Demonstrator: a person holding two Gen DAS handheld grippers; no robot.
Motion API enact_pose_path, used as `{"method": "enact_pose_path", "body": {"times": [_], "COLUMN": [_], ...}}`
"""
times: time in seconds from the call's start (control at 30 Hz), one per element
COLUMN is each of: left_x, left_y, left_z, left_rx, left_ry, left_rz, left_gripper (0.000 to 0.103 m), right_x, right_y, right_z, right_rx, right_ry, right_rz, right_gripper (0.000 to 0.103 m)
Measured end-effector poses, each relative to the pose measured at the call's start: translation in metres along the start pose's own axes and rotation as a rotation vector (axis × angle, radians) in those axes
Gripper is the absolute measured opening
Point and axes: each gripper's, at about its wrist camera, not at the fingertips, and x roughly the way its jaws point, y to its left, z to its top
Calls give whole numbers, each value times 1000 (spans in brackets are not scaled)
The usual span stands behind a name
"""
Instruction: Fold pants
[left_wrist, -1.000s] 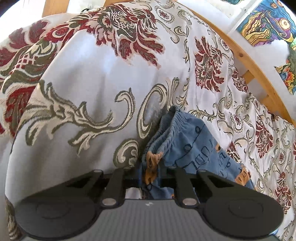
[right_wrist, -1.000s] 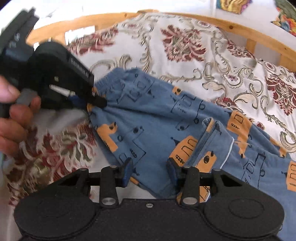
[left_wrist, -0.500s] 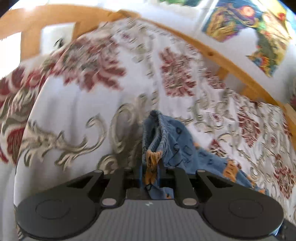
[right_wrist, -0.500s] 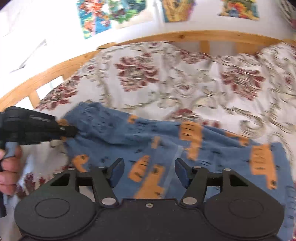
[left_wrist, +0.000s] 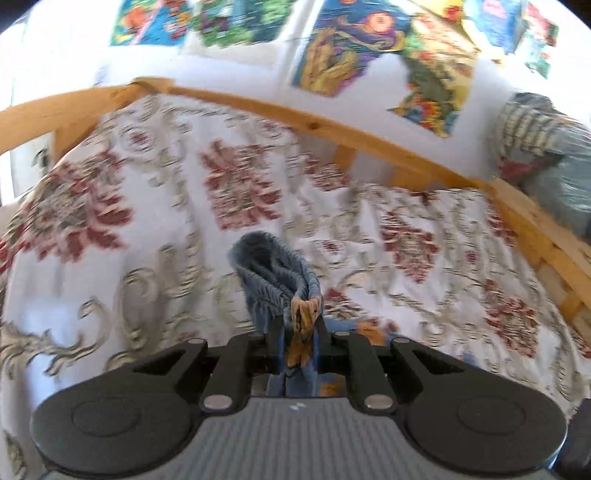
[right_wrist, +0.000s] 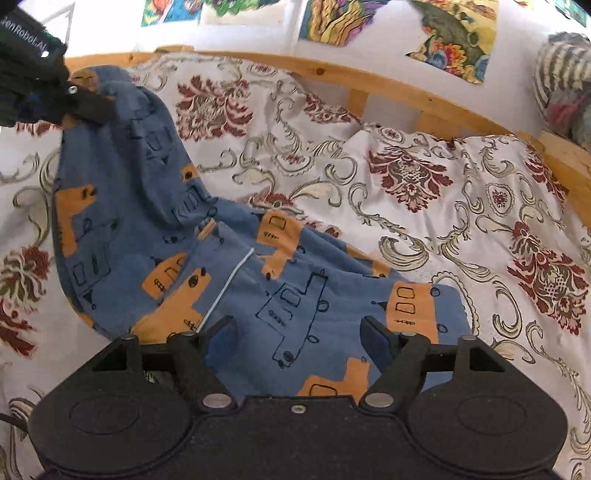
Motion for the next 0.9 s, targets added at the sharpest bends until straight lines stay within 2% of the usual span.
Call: {"method": "enact_pose_path", "body": {"times": [0.1, 0.2, 0.37, 0.5, 0.67, 0.73, 0.9], "left_x": [-3, -3, 4, 17, 33, 37, 42], "left_y": [-24, -52, -102, -132, -173, -187, -209], "left_z": [2, 1, -14, -32, -61, -71, -91], "left_rx": [63, 146, 316, 390, 510, 562, 649], "left_ry": [-1, 6, 13, 57, 82, 82, 79], "left_rz": [-52, -113, -180, -235, -196, -180, -144], "left_gripper": [14, 14, 14, 14, 14, 14, 14], "right_x": [1, -6, -21, -19, -1, 7, 22], "right_y": [-10, -30, -99, -170, -211, -211, -186], "right_z": [0, -4, 8, 31, 56, 63, 74], "right_rx": [8, 47, 146, 306, 522, 537, 441], "right_ry": [14, -27, -52, -16, 69, 104, 183], "right_rz": [27, 91, 121, 285, 562, 591, 607], "right_gripper": [81, 80, 80, 80, 81, 81, 81]}}
